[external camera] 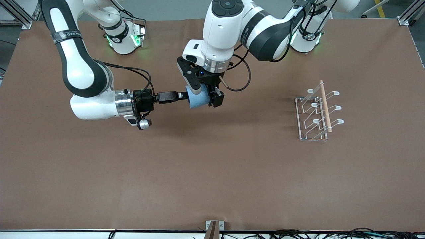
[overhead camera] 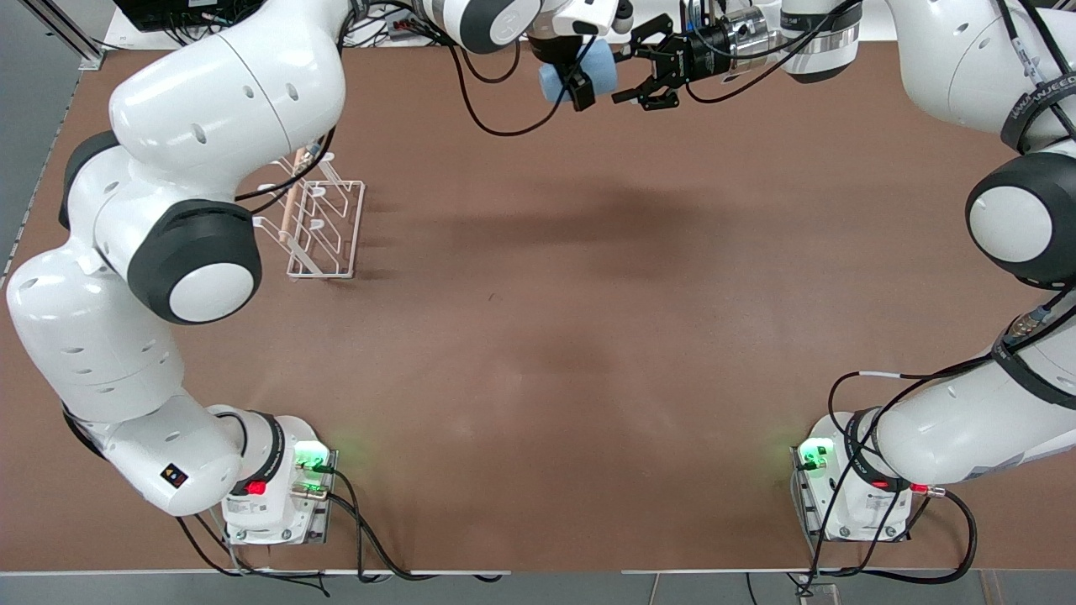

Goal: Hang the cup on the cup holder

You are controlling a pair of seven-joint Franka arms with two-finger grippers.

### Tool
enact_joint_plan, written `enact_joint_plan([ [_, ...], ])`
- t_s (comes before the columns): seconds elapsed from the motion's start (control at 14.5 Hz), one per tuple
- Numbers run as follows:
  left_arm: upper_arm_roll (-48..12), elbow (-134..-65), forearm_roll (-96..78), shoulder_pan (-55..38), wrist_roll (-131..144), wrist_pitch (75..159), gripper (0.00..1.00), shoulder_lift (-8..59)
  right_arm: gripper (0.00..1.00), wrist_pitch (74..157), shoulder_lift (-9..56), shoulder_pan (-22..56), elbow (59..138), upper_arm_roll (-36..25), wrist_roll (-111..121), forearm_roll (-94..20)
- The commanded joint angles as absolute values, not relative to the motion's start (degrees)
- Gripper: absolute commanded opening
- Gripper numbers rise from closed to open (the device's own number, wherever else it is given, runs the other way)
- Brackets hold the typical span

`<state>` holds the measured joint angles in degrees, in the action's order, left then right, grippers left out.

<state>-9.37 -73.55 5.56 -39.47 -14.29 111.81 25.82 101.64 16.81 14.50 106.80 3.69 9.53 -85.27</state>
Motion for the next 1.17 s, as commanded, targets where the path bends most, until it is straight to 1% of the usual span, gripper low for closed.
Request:
enact_joint_plan([
  [0.0,-9.2,-73.0,9.1,-38.9,-15.5,107.1,0.63,24.4,1.0,106.5,15.7,14.5,107.3,3.3,10.1,-85.3],
  [0.14,-9.1,-73.2,10.3,-37.2,-15.4,103.1,0.64,24.0,1.0,115.5,15.7,14.9,107.9,3.3,10.2,-84.1],
  [0.21,-9.1,-73.2,11.6,-36.3,-15.4,100.6,0.65,23.9,1.0,118.1,15.7,14.9,108.0,3.3,10.3,-83.9],
  [0.28,-9.1,-73.3,13.7,-35.0,-15.7,98.2,0.65,23.9,1.0,118.7,15.7,14.6,108.1,3.3,10.4,-81.2],
  [0.41,-9.1,-73.3,17.2,-33.8,-20.4,95.0,0.65,23.9,1.0,118.6,15.3,12.2,108.5,3.1,10.3,-71.8],
  [0.69,-9.1,-73.6,21.9,-27.9,-29.2,87.9,0.65,24.0,1.0,118.3,13.9,7.1,109.9,2.9,10.2,-54.3],
  [0.83,-9.1,-73.8,26.8,-27.3,-32.9,85.7,0.64,24.1,1.0,118.3,12.7,3.8,110.1,2.9,9.9,-45.7],
  [1.11,-9.1,-77.6,37.4,-27.3,-36.4,78.1,0.63,24.1,1.0,118.7,9.3,1.4,109.3,1.4,6.3,-30.0],
])
